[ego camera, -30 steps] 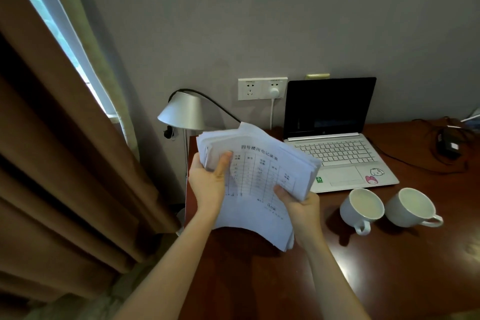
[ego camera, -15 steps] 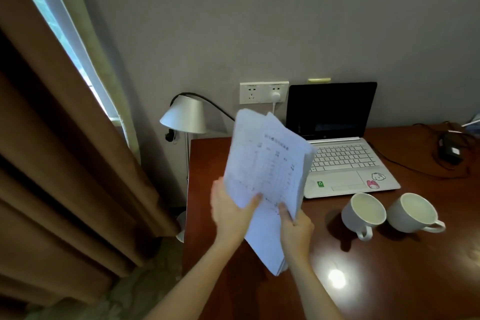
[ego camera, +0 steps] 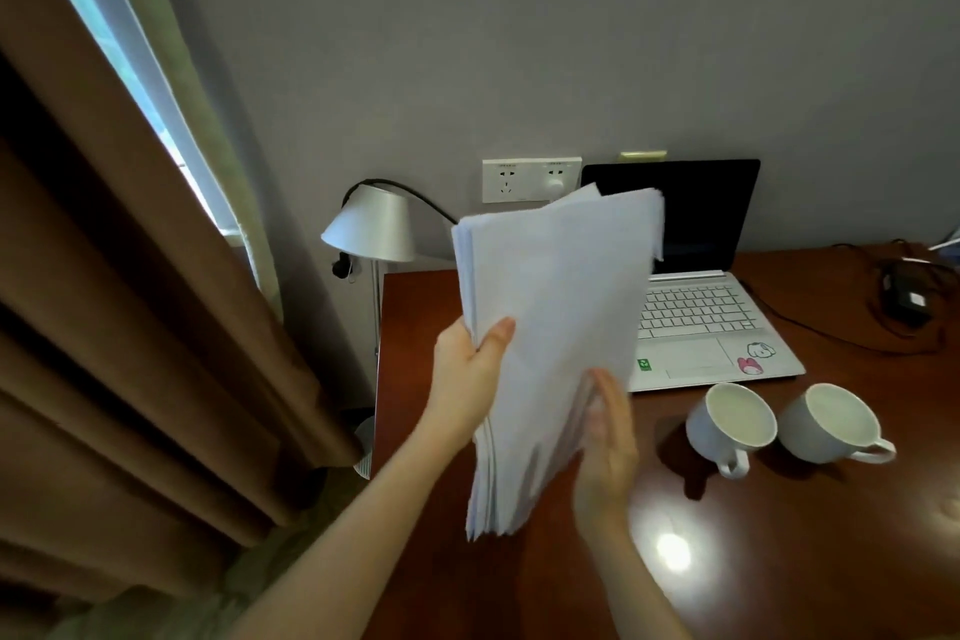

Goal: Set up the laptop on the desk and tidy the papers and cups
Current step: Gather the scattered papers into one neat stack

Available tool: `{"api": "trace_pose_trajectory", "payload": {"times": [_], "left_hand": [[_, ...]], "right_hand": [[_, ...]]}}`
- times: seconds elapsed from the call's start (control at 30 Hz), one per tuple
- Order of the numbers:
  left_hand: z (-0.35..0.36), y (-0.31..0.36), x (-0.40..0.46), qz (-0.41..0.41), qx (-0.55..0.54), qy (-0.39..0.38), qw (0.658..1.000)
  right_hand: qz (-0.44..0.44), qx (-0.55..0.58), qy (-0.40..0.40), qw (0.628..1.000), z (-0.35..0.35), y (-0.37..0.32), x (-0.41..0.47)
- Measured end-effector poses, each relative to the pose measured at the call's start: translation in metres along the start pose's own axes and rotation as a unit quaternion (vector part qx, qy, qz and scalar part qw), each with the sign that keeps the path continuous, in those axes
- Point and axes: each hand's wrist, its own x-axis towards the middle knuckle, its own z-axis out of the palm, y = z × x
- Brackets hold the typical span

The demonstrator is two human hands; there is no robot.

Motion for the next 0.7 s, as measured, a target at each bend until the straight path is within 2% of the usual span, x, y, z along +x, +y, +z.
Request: {"api": "trace_pose_trajectory", "payload": {"times": [0.07,0.13,0.2,0.27,0.37,0.43,0.5,0.7], "left_hand": [[-0.012,-0.004,0.008,-0.030,-0.043,-0.029,0.998],[-0.025,-0.012,0.017,-0.091,-0.081,-0.028,0.992],[-0.035,-0.036,0.024,-0.163,-0.070,0.002,0.984],[-0.043,-0.068,0.025,-0.227,0.029,0.035,0.973],[-0.058,-0.117,0.009,-0.362,0.104,0.040,0.926],[-0.067,-0.137,-0.007,-0.382,0.184,0.023,0.905],[-0.071,-0.149,-0.017,-0.350,0.254,0.025,0.901],[-0.071,-0.151,-0.029,-0.336,0.207,0.058,0.917]], "right_hand": [[0.098,0.014,0.065,0.993,-0.014,0.003,0.019],[0.203,0.047,0.051,0.977,-0.034,0.013,0.039],[0.265,0.051,-0.020,0.963,-0.043,0.025,0.049],[0.302,-0.025,-0.106,0.947,-0.037,0.038,0.045],[0.384,-0.145,-0.196,0.890,-0.022,0.063,0.025],[0.388,-0.194,-0.224,0.873,-0.015,0.074,0.012],[0.361,-0.236,-0.222,0.874,-0.010,0.079,0.005],[0.266,-0.424,-0.250,0.829,-0.004,0.074,0.001]]}}
